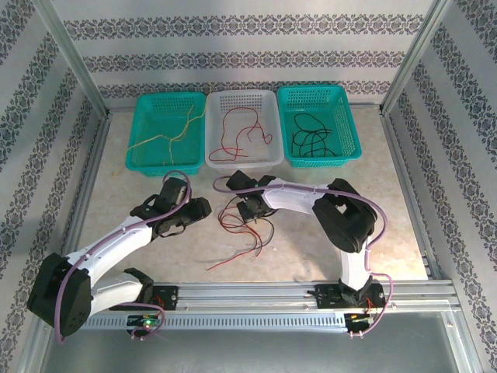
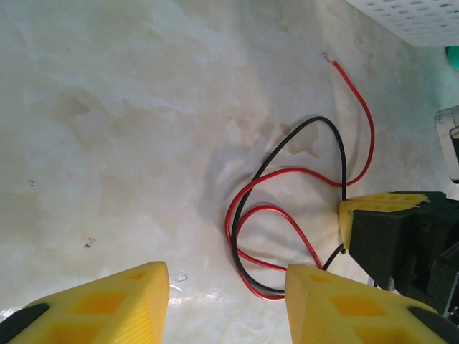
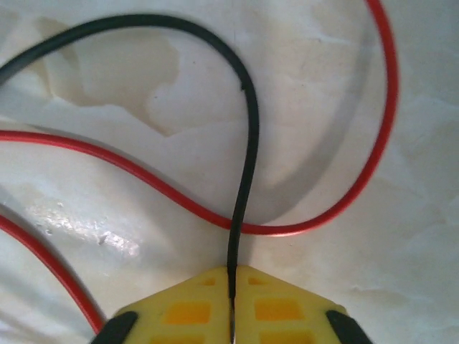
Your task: Untangle the cables
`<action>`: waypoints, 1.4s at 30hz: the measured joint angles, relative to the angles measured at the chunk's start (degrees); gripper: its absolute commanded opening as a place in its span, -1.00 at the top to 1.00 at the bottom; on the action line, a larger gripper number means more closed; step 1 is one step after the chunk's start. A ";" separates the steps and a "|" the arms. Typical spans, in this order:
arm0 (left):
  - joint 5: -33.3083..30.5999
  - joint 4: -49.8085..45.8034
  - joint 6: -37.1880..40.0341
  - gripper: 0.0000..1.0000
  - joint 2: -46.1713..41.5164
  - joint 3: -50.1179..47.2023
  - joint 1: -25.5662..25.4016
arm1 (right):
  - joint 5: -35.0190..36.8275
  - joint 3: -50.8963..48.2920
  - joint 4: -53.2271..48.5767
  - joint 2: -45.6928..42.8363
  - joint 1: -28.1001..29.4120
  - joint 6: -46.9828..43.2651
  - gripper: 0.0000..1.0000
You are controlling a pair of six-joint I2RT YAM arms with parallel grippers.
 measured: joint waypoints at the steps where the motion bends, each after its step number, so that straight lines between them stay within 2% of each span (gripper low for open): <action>1: 0.00 0.02 0.02 0.07 0.00 0.00 0.11 | 0.39 -0.46 -0.31 -0.57 -0.04 -0.02 1.00; 5: 1.05 1.11 0.20 0.06 0.00 0.13 0.17 | 1.92 -1.01 -1.88 -4.13 0.00 -0.46 1.00; 9: 3.96 4.52 0.28 -0.02 0.00 0.61 0.20 | 4.15 -0.98 -2.67 -11.61 0.72 -1.05 1.00; 19: 11.50 21.31 -1.16 -0.26 3.52 2.27 0.20 | 6.54 2.47 -4.44 -31.63 2.16 -4.07 1.00; 21: 12.57 23.67 -1.55 -0.26 5.16 3.74 0.20 | 6.60 2.95 -4.57 -34.82 2.16 -4.66 1.00; 28: 15.76 32.70 -3.67 -0.01 11.02 9.22 0.20 | 6.58 4.17 -4.63 -42.69 2.27 -5.55 1.00; 32: 18.40 39.56 -5.70 0.00 13.68 10.10 0.09 | 6.40 5.20 -4.22 -44.09 2.27 -6.10 1.00; 37: 22.56 50.53 -8.68 -0.17 14.97 9.92 0.04 | 6.16 5.68 -4.17 -44.61 2.27 -6.08 1.00; 42: 24.98 60.57 -10.99 -0.44 14.82 9.38 0.04 | 4.94 5.73 -4.15 -46.12 2.25 -5.99 1.00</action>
